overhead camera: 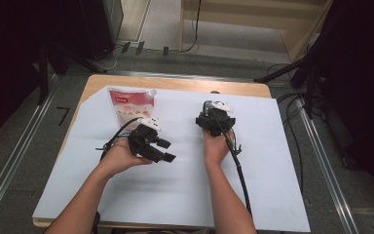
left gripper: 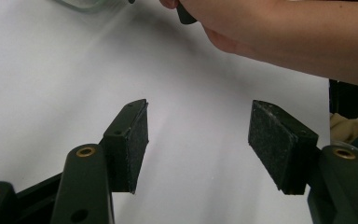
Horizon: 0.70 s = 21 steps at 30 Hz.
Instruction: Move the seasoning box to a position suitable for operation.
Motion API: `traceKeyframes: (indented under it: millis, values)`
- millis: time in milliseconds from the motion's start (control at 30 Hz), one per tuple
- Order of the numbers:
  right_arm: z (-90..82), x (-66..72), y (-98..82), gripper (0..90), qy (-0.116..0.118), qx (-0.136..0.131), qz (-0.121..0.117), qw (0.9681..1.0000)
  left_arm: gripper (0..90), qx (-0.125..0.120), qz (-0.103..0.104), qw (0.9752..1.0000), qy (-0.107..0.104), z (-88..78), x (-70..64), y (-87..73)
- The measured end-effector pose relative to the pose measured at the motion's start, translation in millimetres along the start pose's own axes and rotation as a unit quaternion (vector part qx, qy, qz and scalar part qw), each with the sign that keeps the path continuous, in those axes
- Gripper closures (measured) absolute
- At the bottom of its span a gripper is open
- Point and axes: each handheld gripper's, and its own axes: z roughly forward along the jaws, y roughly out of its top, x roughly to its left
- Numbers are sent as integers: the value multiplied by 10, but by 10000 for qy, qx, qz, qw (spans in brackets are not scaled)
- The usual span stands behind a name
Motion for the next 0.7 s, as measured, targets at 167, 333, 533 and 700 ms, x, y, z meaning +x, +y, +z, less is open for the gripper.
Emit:
traceKeyframes:
  millis: [167,333,533,700]
  values:
    - [-32,-40,32,158,46,46,-16,10000,393,-5,-30,10000,19,-5,7,-4]
    - [-185,-130,135,159,325,-59,-265,9991,385,26,-3,10000,64,-2,16,-2]
    - [-380,-268,166,159,825,-63,-570,9949,384,-92,-41,9999,49,-14,13,0]
    - [-533,-318,145,159,1111,-54,-760,9909,384,-60,-52,9999,66,4,15,5]
